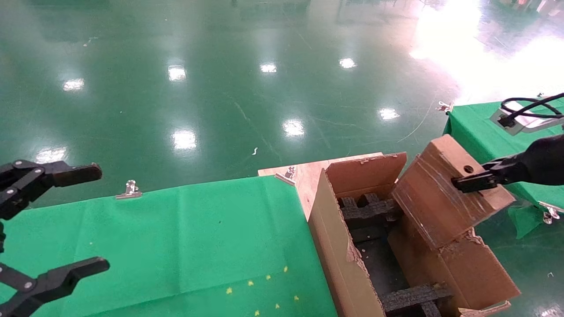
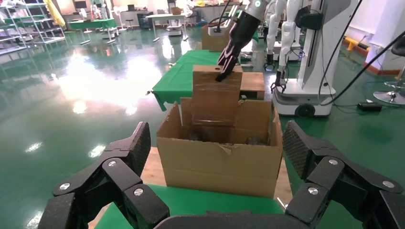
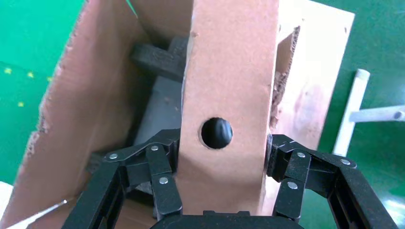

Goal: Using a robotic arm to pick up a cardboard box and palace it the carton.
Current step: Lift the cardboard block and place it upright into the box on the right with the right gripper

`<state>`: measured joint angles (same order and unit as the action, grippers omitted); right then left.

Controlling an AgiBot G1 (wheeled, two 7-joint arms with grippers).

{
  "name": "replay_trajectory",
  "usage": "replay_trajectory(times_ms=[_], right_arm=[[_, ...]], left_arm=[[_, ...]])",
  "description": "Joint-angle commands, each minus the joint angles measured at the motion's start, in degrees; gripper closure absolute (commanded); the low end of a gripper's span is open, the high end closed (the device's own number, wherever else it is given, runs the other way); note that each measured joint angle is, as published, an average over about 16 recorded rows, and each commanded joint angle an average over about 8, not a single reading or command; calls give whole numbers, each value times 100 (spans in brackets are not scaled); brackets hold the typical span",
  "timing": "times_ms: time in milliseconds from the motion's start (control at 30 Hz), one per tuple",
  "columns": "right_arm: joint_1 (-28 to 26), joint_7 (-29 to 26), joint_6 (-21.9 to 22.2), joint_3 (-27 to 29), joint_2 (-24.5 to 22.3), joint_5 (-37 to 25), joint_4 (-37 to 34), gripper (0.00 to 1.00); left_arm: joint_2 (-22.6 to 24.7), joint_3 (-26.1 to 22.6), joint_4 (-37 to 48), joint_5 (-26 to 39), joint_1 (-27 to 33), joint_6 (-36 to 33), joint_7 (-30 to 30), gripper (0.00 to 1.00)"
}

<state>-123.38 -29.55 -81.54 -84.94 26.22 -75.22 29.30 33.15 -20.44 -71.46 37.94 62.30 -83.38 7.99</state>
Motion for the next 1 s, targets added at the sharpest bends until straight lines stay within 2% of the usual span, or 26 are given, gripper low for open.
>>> replay_trajectory(times_ms=[33, 367, 700, 1000], right_arm=[[55, -331, 63, 4, -29, 52, -50, 100], [71, -354, 92, 6, -18, 70, -71, 100], [323, -1161, 421, -104, 115, -21, -220, 100], [594, -1504, 588, -198, 40, -63, -13, 100]], left_arm=[[0, 0, 0, 0, 0, 1, 0, 0], [0, 0, 1, -1, 0, 1, 0, 0], [0, 0, 1, -1, 0, 1, 0, 0], [0, 0, 1, -1, 0, 1, -1, 0]])
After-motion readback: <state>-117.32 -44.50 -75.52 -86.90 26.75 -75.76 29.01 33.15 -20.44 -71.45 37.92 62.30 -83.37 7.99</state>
